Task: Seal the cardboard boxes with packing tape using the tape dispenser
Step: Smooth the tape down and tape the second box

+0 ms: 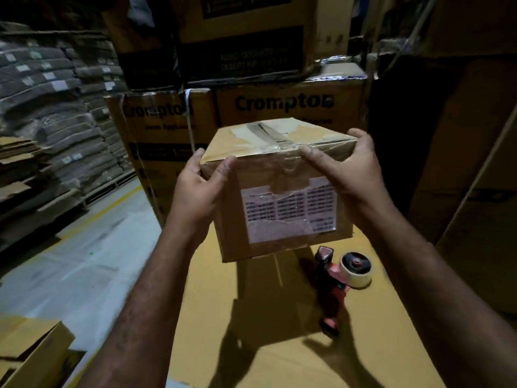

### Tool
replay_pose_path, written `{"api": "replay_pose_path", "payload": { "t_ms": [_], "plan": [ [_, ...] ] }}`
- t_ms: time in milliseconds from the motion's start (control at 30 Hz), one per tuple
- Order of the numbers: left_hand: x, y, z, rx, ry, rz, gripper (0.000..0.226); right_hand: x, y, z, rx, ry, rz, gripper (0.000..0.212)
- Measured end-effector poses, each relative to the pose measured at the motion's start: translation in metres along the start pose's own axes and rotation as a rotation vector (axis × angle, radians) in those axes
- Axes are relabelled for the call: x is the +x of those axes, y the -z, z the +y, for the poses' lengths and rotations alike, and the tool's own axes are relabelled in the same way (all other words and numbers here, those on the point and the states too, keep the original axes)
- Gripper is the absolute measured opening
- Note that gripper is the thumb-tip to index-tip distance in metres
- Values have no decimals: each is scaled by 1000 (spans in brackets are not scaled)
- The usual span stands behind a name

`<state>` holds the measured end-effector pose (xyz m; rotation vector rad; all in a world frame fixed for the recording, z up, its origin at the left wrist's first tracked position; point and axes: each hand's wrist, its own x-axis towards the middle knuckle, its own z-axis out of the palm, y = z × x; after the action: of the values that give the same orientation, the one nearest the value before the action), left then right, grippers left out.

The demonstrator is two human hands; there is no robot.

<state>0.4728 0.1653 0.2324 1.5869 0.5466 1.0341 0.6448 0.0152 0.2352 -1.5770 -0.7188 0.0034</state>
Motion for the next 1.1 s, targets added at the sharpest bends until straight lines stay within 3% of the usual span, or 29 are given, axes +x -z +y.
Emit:
{"api": "replay_pose_path", "payload": {
  "t_ms": [100, 200, 433, 733, 933, 1100],
  "plan": [
    [-1, -24, 8, -53, 0, -112, 100, -21, 25, -24, -315, 58, 208, 124],
    [-2, -54, 15, -83, -6, -246, 102, -37, 59, -38, -465, 48, 348, 115],
    [-32, -128, 21, -160, 4, -552, 102, -91, 134, -43, -568, -38, 618, 106],
    [-94, -207, 28, -200, -27, -927, 58, -171, 222, -49, -656, -179, 880, 88],
    [-157, -263, 15, -91, -36, -1145, 52, -235, 277, -39, -768, -341, 955, 85],
    [-214, -315, -17, 49, -20, -1233, 41, -271, 330, -4, -864, -469, 887, 79]
  ]
}}
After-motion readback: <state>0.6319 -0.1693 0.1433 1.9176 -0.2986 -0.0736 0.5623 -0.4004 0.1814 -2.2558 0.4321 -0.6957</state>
